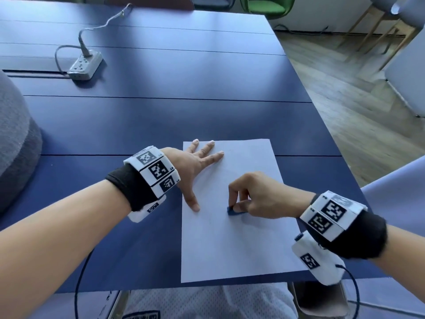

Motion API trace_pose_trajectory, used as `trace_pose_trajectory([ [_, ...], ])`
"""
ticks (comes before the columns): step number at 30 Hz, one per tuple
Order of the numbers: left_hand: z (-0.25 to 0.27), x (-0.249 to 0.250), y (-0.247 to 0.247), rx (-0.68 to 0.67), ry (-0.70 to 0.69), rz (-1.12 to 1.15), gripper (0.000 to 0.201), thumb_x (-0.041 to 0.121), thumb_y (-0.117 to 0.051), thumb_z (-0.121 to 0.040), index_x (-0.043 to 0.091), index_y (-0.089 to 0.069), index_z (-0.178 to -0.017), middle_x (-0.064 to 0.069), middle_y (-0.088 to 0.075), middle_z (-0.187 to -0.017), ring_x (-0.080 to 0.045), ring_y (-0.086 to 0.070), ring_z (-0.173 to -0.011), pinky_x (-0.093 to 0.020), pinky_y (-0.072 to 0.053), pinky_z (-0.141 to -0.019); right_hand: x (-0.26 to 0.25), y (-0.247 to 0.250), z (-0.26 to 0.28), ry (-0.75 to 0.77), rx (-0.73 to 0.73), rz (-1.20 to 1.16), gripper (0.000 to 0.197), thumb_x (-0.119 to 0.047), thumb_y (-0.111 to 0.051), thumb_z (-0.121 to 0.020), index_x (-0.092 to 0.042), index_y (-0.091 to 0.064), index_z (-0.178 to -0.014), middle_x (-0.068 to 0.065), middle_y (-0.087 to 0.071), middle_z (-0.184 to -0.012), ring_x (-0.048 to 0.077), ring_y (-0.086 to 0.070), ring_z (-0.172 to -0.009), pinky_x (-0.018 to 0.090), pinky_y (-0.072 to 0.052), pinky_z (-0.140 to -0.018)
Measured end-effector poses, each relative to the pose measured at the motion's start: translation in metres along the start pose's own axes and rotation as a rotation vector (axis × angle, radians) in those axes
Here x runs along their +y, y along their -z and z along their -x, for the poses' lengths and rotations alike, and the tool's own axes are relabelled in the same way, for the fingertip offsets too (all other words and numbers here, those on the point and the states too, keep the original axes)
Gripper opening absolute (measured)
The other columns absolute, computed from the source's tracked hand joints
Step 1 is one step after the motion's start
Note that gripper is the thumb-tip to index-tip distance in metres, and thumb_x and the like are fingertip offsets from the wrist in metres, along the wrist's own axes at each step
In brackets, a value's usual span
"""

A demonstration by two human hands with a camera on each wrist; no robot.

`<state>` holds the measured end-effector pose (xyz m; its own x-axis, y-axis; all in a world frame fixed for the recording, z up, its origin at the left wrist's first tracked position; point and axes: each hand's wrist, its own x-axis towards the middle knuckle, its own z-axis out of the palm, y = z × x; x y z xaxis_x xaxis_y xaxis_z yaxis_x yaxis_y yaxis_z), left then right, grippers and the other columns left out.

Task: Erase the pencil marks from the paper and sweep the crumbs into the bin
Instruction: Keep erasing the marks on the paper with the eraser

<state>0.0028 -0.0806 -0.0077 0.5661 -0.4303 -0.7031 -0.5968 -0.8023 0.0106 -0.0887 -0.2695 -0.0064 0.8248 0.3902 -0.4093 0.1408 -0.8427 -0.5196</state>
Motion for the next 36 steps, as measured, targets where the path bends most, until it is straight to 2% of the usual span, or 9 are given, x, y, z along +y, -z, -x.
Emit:
trace_pose_trajectory([
  [4, 0.000, 0.001, 0.002, 0.002, 0.006, -0.010, 0.148, 0.064, -0.085, -0.052, 0.044, 0.028, -0.146, 0.015, 0.038, -0.153, -0.020, 0.031, -0.143, -0.065, -0.014, -0.111, 0.005, 0.008, -0.013, -0.029, 0.209, -0.056, 0.004, -0.015, -0.069, -0.082, -0.018, -0.071, -0.082, -0.008, -0.058, -0.069, 0.004, -0.051, -0.060, 0.018, -0.039, -0.058],
  [9, -0.001, 0.000, 0.000, 0.016, 0.001, -0.023, 0.149, 0.065, -0.085, -0.051, 0.043, 0.027, -0.146, 0.013, 0.037, -0.153, -0.022, 0.029, -0.144, -0.064, -0.015, -0.111, -0.004, -0.016, 0.011, 0.063, -0.082, -0.012, 0.010, -0.014, -0.070, -0.081, -0.024, -0.071, -0.081, 0.000, -0.063, -0.076, 0.012, -0.055, -0.065, 0.019, -0.045, -0.056],
  [14, -0.001, 0.000, 0.000, 0.016, -0.003, -0.011, 0.149, 0.066, -0.085, -0.049, 0.045, 0.027, -0.145, 0.015, 0.037, -0.153, -0.021, 0.029, -0.144, -0.064, -0.019, -0.113, -0.001, -0.012, 0.006, 0.034, 0.103, -0.030, 0.008, -0.014, -0.070, -0.082, -0.022, -0.070, -0.083, -0.003, -0.061, -0.073, 0.008, -0.051, -0.063, 0.017, -0.040, -0.054],
  [18, 0.001, 0.001, 0.000, 0.018, -0.003, -0.012, 0.147, 0.064, -0.085, -0.053, 0.043, 0.026, -0.146, 0.014, 0.036, -0.154, -0.021, 0.029, -0.144, -0.064, -0.018, -0.114, -0.009, -0.026, 0.026, 0.073, -0.132, -0.022, 0.011, -0.013, -0.070, -0.081, -0.023, -0.071, -0.083, 0.003, -0.064, -0.079, 0.015, -0.056, -0.069, 0.029, -0.050, -0.064],
  [23, 0.000, 0.003, 0.002, 0.010, 0.006, -0.025, 0.147, 0.064, -0.085, -0.052, 0.043, 0.027, -0.145, 0.013, 0.036, -0.154, -0.021, 0.028, -0.144, -0.063, -0.019, -0.113, -0.005, -0.007, 0.001, 0.017, 0.102, -0.031, 0.006, -0.013, -0.070, -0.081, -0.018, -0.072, -0.083, -0.008, -0.056, -0.067, 0.004, -0.047, -0.056, 0.011, -0.037, -0.051],
  [25, 0.000, 0.003, 0.001, 0.015, 0.002, -0.021, 0.147, 0.064, -0.085, -0.052, 0.043, 0.027, -0.145, 0.013, 0.035, -0.154, -0.022, 0.028, -0.144, -0.062, -0.019, -0.114, -0.005, -0.012, 0.006, 0.020, 0.104, -0.039, 0.007, -0.013, -0.070, -0.081, -0.020, -0.071, -0.082, -0.007, -0.058, -0.069, 0.006, -0.048, -0.059, 0.013, -0.039, -0.052],
  [29, 0.000, 0.001, 0.001, 0.021, -0.003, -0.019, 0.147, 0.064, -0.085, -0.053, 0.043, 0.027, -0.146, 0.013, 0.035, -0.154, -0.022, 0.028, -0.144, -0.063, -0.018, -0.114, -0.013, -0.027, 0.031, 0.054, -0.115, 0.009, 0.011, -0.013, -0.070, -0.080, -0.023, -0.072, -0.084, 0.001, -0.065, -0.080, 0.013, -0.058, -0.071, 0.028, -0.051, -0.065],
  [34, 0.001, 0.004, 0.002, 0.020, 0.005, -0.030, 0.146, 0.064, -0.085, -0.054, 0.043, 0.028, -0.145, 0.013, 0.035, -0.155, -0.023, 0.028, -0.144, -0.063, -0.016, -0.115, -0.009, -0.017, 0.018, 0.019, 0.102, -0.031, 0.009, -0.014, -0.069, -0.081, -0.022, -0.072, -0.083, -0.002, -0.063, -0.075, 0.009, -0.052, -0.063, 0.018, -0.043, -0.056],
  [36, 0.001, 0.003, 0.001, 0.025, 0.005, -0.028, 0.146, 0.064, -0.085, -0.053, 0.043, 0.027, -0.146, 0.012, 0.034, -0.155, -0.023, 0.028, -0.145, -0.063, -0.015, -0.114, -0.010, -0.024, 0.026, 0.033, 0.063, -0.031, 0.010, -0.013, -0.069, -0.080, -0.023, -0.071, -0.083, 0.000, -0.063, -0.078, 0.010, -0.055, -0.068, 0.024, -0.047, -0.061],
])
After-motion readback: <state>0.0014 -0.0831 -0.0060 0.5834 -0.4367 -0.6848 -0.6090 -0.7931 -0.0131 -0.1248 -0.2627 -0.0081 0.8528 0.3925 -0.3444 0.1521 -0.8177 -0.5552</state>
